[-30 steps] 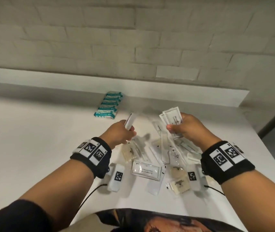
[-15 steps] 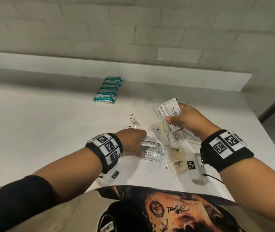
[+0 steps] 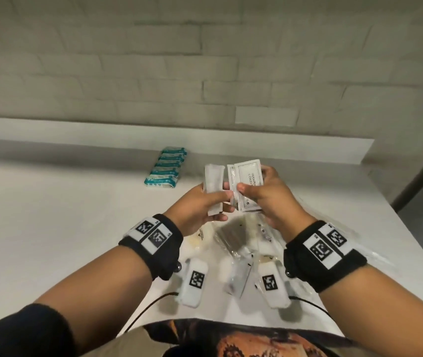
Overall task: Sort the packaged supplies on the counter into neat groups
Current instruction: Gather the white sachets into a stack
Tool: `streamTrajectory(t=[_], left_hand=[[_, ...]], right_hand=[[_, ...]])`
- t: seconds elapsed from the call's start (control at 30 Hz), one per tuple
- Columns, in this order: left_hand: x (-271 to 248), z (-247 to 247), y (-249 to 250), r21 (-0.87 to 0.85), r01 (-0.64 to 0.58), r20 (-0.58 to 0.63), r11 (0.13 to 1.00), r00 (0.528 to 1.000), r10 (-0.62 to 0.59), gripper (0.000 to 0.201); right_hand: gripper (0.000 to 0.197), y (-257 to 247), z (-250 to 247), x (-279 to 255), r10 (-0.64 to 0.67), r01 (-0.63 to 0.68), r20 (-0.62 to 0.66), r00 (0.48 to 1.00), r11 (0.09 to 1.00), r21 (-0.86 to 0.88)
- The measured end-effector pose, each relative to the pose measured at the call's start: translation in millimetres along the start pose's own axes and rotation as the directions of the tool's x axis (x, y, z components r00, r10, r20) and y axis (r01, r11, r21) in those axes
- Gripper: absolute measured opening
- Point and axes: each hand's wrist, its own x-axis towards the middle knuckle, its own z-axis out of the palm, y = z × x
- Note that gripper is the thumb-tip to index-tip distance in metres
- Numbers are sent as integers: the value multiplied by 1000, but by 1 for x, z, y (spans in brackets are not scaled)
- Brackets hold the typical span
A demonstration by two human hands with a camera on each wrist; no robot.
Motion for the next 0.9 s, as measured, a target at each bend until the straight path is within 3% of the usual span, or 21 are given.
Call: streamTrajectory(t=[0.1, 0.17, 0.3, 0.43, 0.5, 0.57, 0.63, 0.7, 0.8, 0.9], left_hand=[[-6, -9, 5, -167, 101, 65, 981, 994, -91, 30], [-8, -13, 5, -179, 87, 65, 980, 995, -76, 32], [-7, -10, 0, -52, -17, -44, 999, 999, 15, 25], [-7, 1, 0, 123, -26, -8, 992, 1000, 27, 38], [-8, 2, 4, 124, 6, 14, 992, 1000, -8, 54], [-8, 0, 10, 79, 53, 11, 995, 998, -54, 61], [-7, -4, 15, 4, 72, -28, 997, 997, -72, 43], [-4, -9, 18, -106, 30, -103, 994, 994, -41, 23], [1, -20, 21, -126, -104, -213, 987, 974, 75, 23], [2, -26, 22, -36, -190, -278, 981, 945, 173, 24]], right_hand=[[43, -3, -13, 2, 27, -28, 33, 999, 999, 23], [34, -7, -20, 1, 34, -36, 52, 998, 998, 45], [38, -12, -17, -4, 40, -65, 146, 988, 983, 169], [45, -10, -3, -10, 73, -105, 255, 964, 988, 111], [36, -15, -3, -8, 7, -23, 177, 984, 996, 88], [26, -23, -8, -6, -176, 172, 117, 977, 984, 48], [22, -30, -14, -7, -359, 381, 185, 915, 919, -102], [30, -31, -19, -10, -384, 471, 321, 866, 841, -266], [46, -19, -28, -11, -254, 383, 345, 903, 841, -382], [34, -6, -40, -11, -99, 189, 250, 963, 911, -367]])
